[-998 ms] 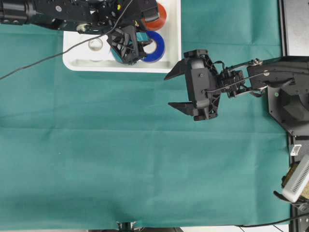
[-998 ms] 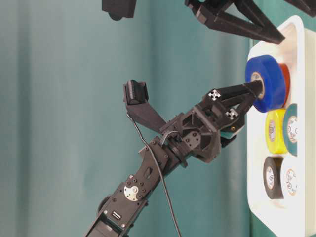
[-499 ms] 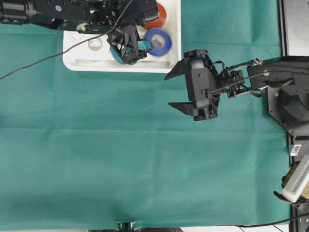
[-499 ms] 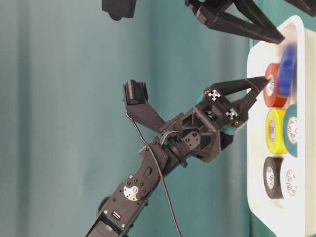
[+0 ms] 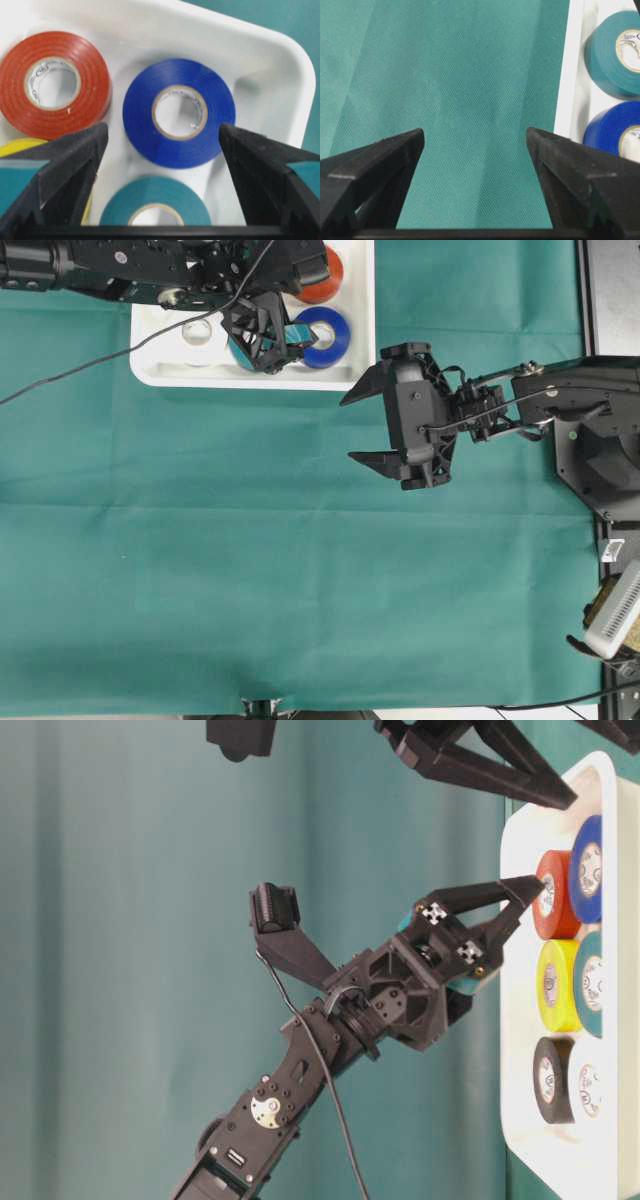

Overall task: Put the tape alternately from left to right into the white case.
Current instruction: 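Release the blue tape in the tray and retract the left gripper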

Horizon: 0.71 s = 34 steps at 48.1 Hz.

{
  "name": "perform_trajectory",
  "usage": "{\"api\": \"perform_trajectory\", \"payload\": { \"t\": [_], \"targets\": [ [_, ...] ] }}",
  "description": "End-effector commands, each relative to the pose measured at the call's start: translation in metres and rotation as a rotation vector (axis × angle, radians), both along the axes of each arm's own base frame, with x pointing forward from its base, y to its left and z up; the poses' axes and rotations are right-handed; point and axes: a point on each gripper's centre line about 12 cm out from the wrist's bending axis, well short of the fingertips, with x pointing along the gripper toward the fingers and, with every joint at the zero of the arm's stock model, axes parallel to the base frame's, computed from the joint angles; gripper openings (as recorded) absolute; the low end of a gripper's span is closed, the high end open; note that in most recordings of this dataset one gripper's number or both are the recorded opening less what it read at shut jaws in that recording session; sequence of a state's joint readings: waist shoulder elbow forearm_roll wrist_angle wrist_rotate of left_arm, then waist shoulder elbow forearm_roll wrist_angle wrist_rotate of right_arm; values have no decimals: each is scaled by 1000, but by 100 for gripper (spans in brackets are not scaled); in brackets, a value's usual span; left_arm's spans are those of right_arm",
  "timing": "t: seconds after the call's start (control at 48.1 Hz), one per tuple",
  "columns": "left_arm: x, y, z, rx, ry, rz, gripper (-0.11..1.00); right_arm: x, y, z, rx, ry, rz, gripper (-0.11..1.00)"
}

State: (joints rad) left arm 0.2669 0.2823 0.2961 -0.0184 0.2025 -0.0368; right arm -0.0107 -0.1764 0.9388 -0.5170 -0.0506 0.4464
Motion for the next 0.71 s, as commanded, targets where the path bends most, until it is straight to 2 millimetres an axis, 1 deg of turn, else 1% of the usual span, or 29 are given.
{"api": "perform_trajectory", "payload": {
  "t": [0.0, 0.187, 0.312, 0.478, 0.686],
  "targets": [
    [-2, -7, 28, 13, -58, -12, 100, 3, 1, 6, 4, -25, 5, 87],
    [-17, -28, 29, 7, -43, -48, 100, 3, 1, 6, 2, -25, 6, 87],
    [-33, -48, 27, 2, -25, -84, 100, 3, 1, 6, 2, -25, 6, 87],
    [-52, -69, 28, 0, -16, -126, 100, 4, 1, 7, 2, -27, 4, 87],
    [-71, -85, 27, 0, -12, -160, 100, 3, 1, 6, 4, -25, 5, 87]
  ]
}}
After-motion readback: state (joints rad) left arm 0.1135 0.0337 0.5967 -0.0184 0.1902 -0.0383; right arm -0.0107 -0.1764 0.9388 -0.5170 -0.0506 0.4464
